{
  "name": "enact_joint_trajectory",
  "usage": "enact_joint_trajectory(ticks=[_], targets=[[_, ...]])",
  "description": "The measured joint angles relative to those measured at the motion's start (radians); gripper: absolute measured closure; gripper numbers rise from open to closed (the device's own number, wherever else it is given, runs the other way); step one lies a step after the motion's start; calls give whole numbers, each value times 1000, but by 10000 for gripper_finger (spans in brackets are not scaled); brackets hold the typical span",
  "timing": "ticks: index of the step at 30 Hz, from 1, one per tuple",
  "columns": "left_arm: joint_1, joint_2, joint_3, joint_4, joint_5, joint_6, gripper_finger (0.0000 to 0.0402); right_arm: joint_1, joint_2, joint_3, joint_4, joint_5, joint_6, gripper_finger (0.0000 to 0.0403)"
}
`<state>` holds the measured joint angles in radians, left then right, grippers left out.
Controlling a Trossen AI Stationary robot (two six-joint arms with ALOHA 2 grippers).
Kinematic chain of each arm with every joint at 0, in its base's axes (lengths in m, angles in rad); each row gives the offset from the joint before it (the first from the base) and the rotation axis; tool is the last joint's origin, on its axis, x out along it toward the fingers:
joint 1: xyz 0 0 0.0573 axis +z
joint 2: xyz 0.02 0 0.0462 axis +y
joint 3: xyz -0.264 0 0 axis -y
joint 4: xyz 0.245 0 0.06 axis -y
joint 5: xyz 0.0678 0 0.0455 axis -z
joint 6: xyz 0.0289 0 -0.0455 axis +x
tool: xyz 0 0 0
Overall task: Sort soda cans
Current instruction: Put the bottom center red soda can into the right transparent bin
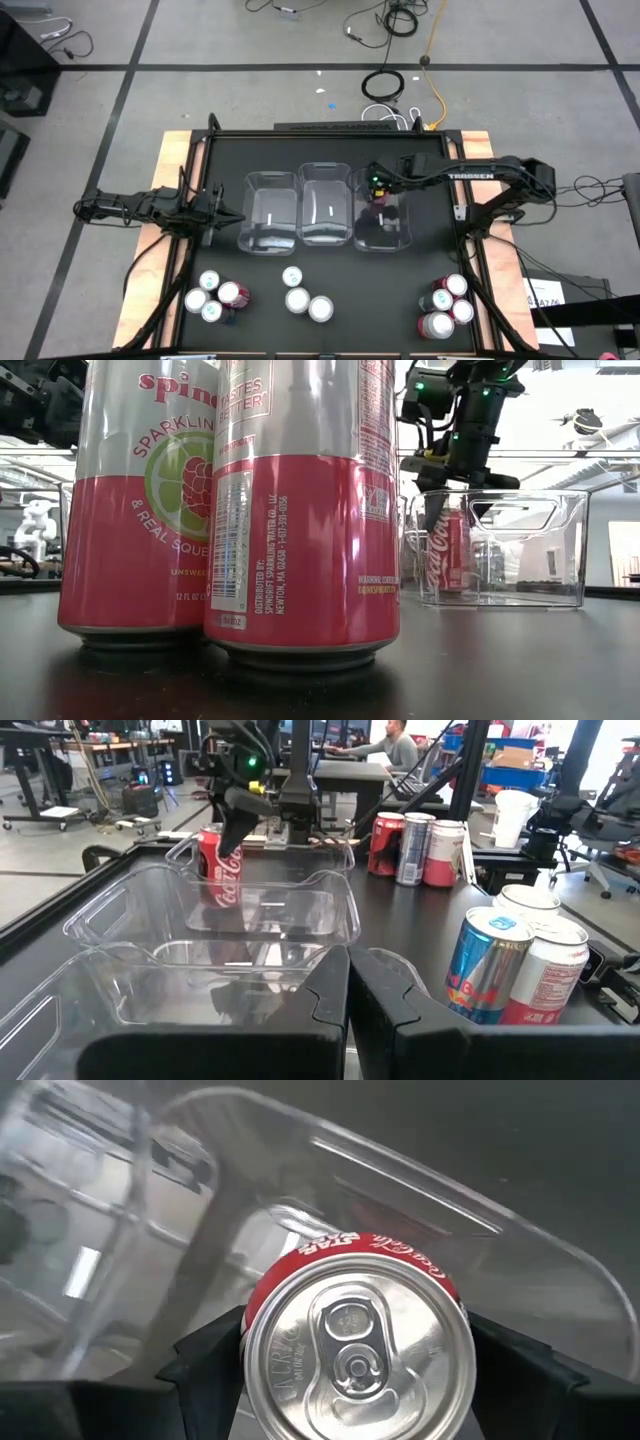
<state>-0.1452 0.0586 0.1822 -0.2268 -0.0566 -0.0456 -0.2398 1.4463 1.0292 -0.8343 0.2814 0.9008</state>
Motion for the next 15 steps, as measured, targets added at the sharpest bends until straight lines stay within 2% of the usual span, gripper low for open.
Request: enact_joint_trajectory(ticks=[10, 15], targets=[[0, 0, 0, 0, 0, 0, 391, -56, -67, -68, 0, -34, -1, 105], [0, 0, 0, 0, 0, 0, 391, -56, -67, -68, 11, -54, -5, 86]])
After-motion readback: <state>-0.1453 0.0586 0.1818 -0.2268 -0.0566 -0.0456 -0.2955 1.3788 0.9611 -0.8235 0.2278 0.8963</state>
